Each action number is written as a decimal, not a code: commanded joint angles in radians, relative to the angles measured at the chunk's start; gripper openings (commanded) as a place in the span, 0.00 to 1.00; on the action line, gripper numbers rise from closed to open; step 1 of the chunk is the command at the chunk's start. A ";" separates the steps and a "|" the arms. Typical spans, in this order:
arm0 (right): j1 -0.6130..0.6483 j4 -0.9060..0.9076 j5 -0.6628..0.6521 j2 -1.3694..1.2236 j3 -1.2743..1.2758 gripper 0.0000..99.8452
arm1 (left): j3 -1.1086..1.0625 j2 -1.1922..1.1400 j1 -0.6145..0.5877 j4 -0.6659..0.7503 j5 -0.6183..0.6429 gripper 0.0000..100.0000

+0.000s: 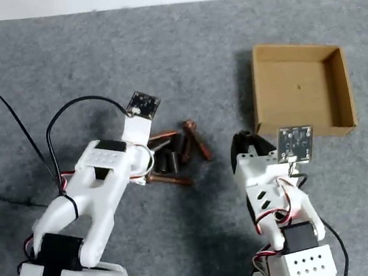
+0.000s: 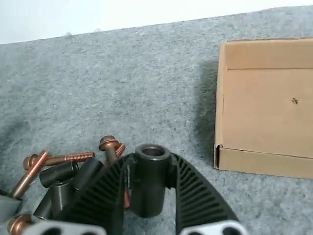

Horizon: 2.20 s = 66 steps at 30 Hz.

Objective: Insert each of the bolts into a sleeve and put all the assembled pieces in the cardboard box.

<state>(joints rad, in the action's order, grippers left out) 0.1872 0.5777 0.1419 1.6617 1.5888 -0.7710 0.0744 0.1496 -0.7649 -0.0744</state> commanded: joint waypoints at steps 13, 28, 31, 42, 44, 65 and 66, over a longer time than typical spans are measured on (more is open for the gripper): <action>-0.002 -0.179 -0.057 0.019 0.096 0.01 | -0.082 0.377 -0.202 -0.061 -0.091 0.01; -0.002 -0.179 -0.058 0.019 0.097 0.01 | -0.160 0.576 -0.374 -0.413 -1.218 0.01; -0.002 -0.179 -0.058 0.019 0.097 0.01 | -0.117 0.575 -0.374 -0.485 -1.306 0.01; -0.002 -0.179 -0.058 0.019 0.097 0.01 | 0.179 0.280 -0.401 -0.491 -1.307 0.01; -0.002 -0.179 -0.058 0.019 0.097 0.01 | 0.280 0.140 -0.424 -0.517 -1.307 0.01; 0.001 -0.180 -0.058 0.019 0.102 0.01 | 1.053 -0.549 -0.504 -0.756 -0.914 0.17; 0.001 -0.180 -0.060 0.019 0.102 0.01 | 1.063 -0.549 -0.503 -0.755 -0.868 0.17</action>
<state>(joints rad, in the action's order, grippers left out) 0.1872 0.4258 0.0959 1.6663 1.6717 0.2202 -0.4841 -0.3475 -1.5136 -1.0641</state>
